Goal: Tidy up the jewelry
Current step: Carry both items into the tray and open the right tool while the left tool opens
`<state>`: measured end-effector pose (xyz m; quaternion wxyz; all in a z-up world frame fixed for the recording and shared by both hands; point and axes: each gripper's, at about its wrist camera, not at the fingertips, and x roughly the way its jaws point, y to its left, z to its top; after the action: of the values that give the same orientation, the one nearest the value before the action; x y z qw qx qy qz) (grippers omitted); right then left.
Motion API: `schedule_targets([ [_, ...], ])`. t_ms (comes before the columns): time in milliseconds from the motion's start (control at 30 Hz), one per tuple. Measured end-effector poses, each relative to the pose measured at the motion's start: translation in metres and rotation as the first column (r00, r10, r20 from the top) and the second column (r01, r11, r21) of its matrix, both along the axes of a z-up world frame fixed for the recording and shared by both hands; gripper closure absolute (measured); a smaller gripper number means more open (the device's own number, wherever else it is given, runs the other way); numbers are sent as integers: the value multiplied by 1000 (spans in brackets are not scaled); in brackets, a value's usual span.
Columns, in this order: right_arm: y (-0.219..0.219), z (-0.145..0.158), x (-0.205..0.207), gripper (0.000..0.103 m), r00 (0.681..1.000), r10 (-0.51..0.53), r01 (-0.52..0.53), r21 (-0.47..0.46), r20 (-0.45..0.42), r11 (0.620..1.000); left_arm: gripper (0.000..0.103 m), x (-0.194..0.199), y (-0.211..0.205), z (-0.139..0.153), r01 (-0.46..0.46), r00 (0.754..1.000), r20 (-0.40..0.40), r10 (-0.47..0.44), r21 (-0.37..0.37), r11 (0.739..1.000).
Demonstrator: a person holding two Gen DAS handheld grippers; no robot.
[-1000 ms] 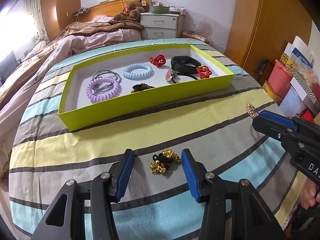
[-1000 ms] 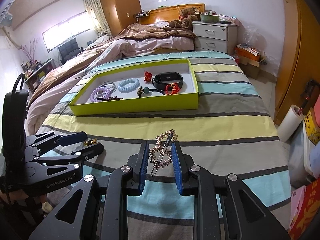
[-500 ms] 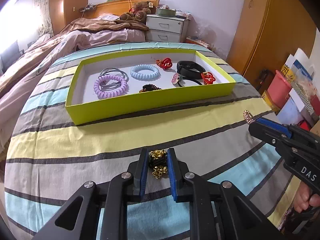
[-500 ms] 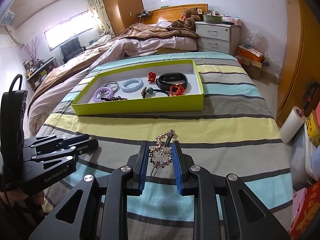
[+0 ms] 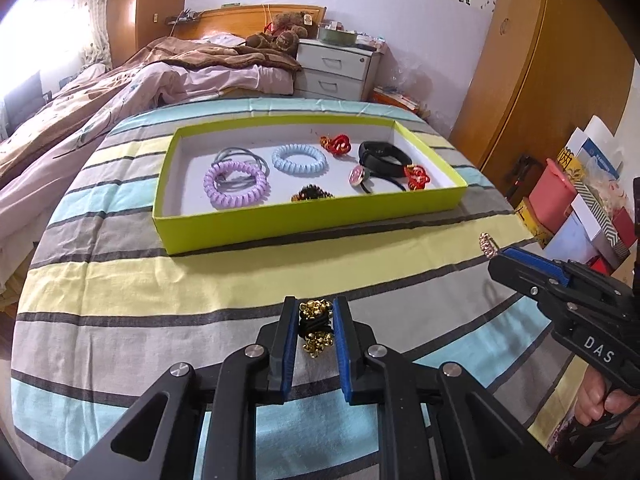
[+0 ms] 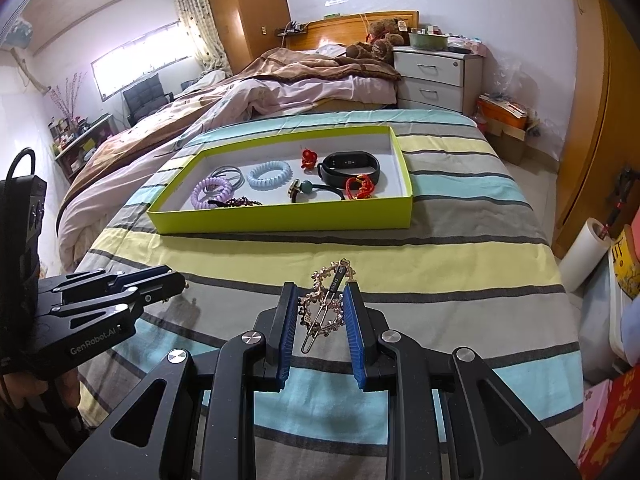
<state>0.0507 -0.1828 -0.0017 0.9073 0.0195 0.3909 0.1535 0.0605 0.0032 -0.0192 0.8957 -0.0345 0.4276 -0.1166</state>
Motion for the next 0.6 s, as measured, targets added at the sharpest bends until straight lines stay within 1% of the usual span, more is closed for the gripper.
schedule_targets([
  [267, 6, 11, 8, 79, 1000, 21, -21, -2, 20, 1000, 86, 4, 11, 19, -13, 999, 31, 14, -20, 1000],
  [367, 10, 16, 14, 79, 999, 36, -36, 3, 31, 999, 86, 9, 17, 26, -24, 999, 46, 25, -17, 1000],
  [600, 23, 26, 45, 79, 995, 90, -91, 16, 37, 996, 86, 29, 27, 37, -31, 998, 62, 32, -22, 999],
])
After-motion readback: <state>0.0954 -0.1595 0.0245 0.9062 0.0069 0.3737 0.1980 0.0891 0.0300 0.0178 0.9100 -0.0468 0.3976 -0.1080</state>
